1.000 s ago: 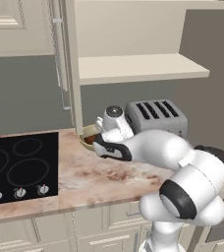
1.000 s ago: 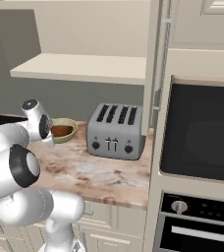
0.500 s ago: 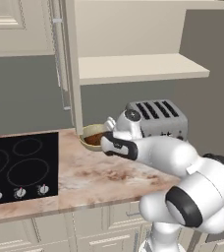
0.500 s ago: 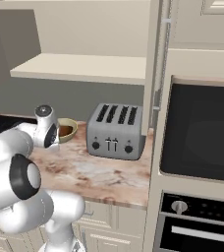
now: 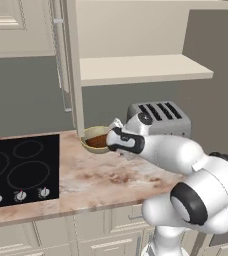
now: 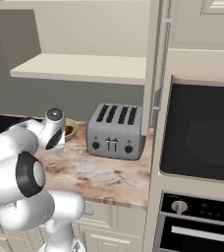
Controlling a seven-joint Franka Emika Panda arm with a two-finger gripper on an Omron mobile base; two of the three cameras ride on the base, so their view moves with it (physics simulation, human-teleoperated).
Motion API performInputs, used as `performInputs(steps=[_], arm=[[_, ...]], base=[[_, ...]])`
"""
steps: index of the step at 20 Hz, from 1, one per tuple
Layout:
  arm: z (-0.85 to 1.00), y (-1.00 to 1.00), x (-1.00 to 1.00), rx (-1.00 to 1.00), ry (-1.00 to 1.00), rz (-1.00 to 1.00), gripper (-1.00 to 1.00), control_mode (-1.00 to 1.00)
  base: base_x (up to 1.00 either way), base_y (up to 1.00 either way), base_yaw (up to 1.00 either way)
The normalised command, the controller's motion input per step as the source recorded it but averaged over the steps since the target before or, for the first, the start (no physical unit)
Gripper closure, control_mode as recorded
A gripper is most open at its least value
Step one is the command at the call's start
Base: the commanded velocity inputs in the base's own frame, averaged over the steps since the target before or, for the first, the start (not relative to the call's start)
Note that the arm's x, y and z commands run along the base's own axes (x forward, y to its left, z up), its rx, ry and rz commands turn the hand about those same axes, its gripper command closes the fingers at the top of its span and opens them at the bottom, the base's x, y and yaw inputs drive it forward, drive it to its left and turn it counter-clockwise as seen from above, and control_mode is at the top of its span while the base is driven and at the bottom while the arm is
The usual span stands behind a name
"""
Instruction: Pick up the bowls on the counter and stack them on top of one another in the open cabinet. Place the smaller bowl on top of the larger bowl.
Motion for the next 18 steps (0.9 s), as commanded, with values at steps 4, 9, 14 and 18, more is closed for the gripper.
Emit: performInputs(steps=[4,9,14,18], arm=[[0.04,0.0,0.02,0.09,0.0,0.03,-1.0,-1.0],[0.0,-0.01,0.15,0.07,-0.01,0.05,-1.0,-1.0],[0.0,0.0,0.26,0.03,0.0,0.01,-1.0,-1.0],[0.0,0.0,0.23,0.0,-0.02,0.01,-1.0,-1.0]], base=[[0.0,0.0,0.0],[0.0,0.0,0.0],[0.0,0.0,0.0],[0.0,0.0,0.0]])
